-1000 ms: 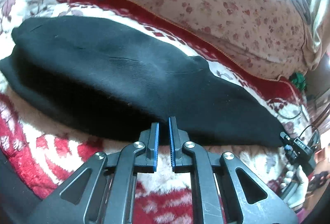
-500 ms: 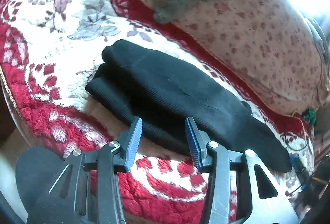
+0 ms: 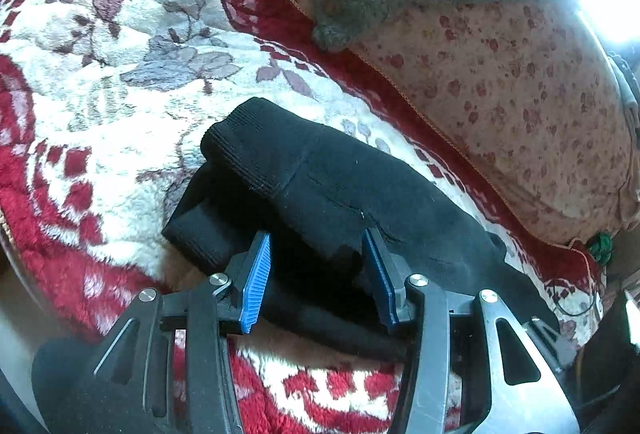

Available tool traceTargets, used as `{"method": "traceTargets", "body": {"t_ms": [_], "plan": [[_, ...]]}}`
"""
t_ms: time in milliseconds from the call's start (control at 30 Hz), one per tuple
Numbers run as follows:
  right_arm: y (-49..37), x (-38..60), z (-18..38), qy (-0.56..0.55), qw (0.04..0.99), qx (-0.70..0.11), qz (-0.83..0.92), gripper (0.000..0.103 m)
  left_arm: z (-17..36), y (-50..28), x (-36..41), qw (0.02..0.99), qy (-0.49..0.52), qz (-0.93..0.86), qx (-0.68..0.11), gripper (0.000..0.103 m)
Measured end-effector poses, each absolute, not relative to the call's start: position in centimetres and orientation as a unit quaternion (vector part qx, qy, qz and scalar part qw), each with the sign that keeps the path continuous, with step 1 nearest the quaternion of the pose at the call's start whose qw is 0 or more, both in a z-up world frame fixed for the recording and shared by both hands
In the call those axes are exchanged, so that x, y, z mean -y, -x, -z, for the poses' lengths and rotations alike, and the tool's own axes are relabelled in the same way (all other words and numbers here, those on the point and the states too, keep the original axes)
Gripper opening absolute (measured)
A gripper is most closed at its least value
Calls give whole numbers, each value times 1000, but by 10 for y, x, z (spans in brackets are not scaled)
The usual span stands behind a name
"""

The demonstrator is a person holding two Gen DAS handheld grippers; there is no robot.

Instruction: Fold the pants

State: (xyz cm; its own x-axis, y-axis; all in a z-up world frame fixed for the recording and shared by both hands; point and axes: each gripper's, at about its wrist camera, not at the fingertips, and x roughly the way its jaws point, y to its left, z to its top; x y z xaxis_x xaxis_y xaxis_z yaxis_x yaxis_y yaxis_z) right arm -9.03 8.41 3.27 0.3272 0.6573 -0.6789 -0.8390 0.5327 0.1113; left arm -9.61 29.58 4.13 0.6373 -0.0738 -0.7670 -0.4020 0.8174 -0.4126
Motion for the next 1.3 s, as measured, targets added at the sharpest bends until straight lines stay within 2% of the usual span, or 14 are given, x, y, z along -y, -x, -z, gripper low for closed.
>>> {"method": "traceTargets", "body": {"t_ms": [133,267,300,367,500,733,800,867,933,1000,1300], "plan": [[88,-98,-24,182,816,-325,-441,40,-35,87,-297,855,289,-95,-421,45],[78,-101,-22,181,821,-323,-435,13,-32,85,-301,859,308,-90,-400,43],[76,-100,-23,173,821,-324,-437,12,-32,85,-302,860,309,-92,-396,31],[76,-100,-26,167,820,-326,-439,8,-33,86,-304,863,300,-102,-393,15],[80,-89,-40,126,816,-329,-459,6,-44,101,-308,869,311,-91,-375,9],[91,-86,-48,120,817,-312,-470,4,-51,115,-305,877,286,-95,-374,8],[94,-90,-47,140,822,-310,-457,10,-47,113,-308,870,290,-98,-386,8],[96,-96,-43,159,818,-318,-452,35,-41,113,-312,856,311,-100,-400,9],[101,-99,-40,174,818,-312,-450,43,-39,116,-315,850,325,-98,-403,18],[103,-101,-37,187,822,-303,-444,43,-39,121,-315,852,327,-97,-396,41],[93,-116,-15,246,826,-303,-407,43,-36,103,-305,861,274,-117,-412,43]]}}
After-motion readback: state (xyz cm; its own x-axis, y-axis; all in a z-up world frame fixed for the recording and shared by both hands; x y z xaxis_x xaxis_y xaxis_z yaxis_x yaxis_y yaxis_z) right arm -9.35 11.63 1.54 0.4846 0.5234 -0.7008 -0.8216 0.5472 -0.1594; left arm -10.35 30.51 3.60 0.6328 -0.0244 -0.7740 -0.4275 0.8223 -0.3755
